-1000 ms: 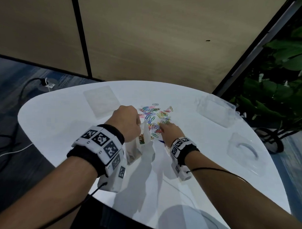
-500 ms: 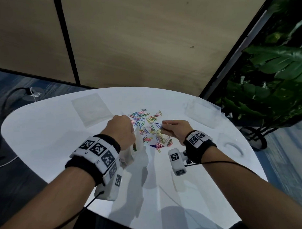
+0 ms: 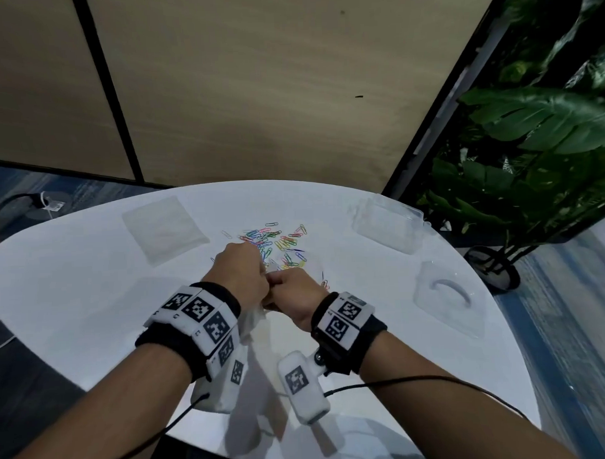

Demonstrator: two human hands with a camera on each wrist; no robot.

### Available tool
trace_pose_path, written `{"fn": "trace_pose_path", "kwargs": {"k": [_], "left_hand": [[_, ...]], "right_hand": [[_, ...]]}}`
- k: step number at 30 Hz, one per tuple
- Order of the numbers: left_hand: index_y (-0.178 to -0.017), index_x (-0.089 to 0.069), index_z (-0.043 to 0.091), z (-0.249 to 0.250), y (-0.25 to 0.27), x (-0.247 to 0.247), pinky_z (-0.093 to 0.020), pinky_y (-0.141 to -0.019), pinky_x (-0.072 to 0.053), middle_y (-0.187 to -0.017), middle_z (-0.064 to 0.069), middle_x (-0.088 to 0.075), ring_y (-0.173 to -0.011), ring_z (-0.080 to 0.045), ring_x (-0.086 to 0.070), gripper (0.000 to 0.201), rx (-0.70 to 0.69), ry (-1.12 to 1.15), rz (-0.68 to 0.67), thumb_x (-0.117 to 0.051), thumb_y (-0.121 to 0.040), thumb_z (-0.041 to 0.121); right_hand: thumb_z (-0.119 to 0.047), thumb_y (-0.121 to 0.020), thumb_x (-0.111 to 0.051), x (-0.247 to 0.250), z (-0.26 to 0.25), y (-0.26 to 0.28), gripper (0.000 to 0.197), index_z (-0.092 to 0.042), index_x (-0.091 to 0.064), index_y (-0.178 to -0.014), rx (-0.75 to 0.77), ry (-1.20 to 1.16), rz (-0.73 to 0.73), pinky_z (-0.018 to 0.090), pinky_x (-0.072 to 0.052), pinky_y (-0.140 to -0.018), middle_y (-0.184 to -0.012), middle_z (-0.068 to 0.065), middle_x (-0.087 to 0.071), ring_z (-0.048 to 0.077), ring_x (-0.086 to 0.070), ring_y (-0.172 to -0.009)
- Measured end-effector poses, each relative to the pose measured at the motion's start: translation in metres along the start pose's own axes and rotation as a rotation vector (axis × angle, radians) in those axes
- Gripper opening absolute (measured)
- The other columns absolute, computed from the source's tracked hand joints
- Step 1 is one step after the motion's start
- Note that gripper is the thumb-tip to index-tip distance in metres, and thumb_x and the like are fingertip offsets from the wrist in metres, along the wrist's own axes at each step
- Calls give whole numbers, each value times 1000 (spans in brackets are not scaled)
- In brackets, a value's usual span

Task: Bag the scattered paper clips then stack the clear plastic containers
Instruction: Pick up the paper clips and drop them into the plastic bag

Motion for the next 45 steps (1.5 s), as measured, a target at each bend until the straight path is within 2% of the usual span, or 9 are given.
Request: {"fn": "trace_pose_path", "kwargs": {"k": [3,7,15,19,21,25,33,41,45], "left_hand": [[-87,-80,13,-1,0,-1,-32,-75,-60,-92,-9,-73,-85,-26,-68,22,-16,6,-10,-59,-83,6],[-83,-79,11,-2,2,0,-34,-74,-61,-86,-10,-72,-77,-27,-70,19,-24,16,-20,-60,-84,6],[-81,-77,12,-3,5,13,-36,-80,-61,-73,-7,-67,-81,-29,-72,17,-10,33,-8,-61,-85,6],[-74,-72,12,-12,8,19,-36,-81,-60,-68,-4,-63,-84,-29,-72,23,8,50,-4,-53,-84,2],[-89,-75,11,-19,11,24,-34,-83,-59,-67,-1,-60,-86,-29,-72,23,16,79,14,-54,-87,2],[-102,-74,10,-42,17,35,-32,-73,-61,-80,-6,-66,-72,-26,-75,23,29,159,54,-54,-91,4],[-97,-76,10,-99,30,60,-37,-70,-65,-75,-9,-73,-59,-19,-75,23,89,250,127,-56,-91,2],[-91,-75,13,-121,29,68,-24,-65,-58,-64,-8,-75,-54,-13,-73,22,125,139,159,-56,-88,3],[-84,-71,18,-120,24,63,-28,-68,-61,-58,-5,-73,-52,-15,-72,12,126,113,130,-61,-89,13]], "right_hand": [[-1,-79,-59,3,0,0,24,-10,-78,-90,137,291,96,32,-59,-76,-82,15,-73,25,-67,-75],[-6,-85,-58,10,-7,5,24,-13,-78,-98,314,658,169,12,-34,-53,-75,1,-60,17,-51,-72],[8,-77,-57,24,-25,3,30,-11,-77,-90,299,527,-177,31,-57,-84,-90,7,-75,10,-65,-81],[8,-85,-58,63,-23,-12,24,-8,-75,-88,218,136,-4,35,-60,-77,-93,12,-73,23,-69,-86],[-7,-81,-74,89,-4,-30,29,-15,-71,-109,140,420,175,40,-60,-83,-108,12,-68,25,-68,-94],[-43,-63,-87,101,54,-52,107,-23,-28,-149,-126,1029,196,44,-43,-106,-140,13,-35,33,-44,-129],[-19,-94,-53,57,63,-88,63,-25,-27,-151,194,1244,249,40,-44,-100,-151,11,-28,36,-42,-125],[-1,-88,-53,45,52,-93,18,-9,-69,-89,280,1378,303,26,-47,-67,-91,12,-66,27,-64,-85],[-6,-86,-59,64,44,-94,21,-19,-73,-76,140,952,458,20,-48,-69,-81,7,-67,24,-64,-79]]}}
Point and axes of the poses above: each hand's wrist, its own y-axis away from the middle knuckle, its own x-axis out of the back of the hand, z = x × y, the point moved 1 cm from there along -y, towards the middle knuckle
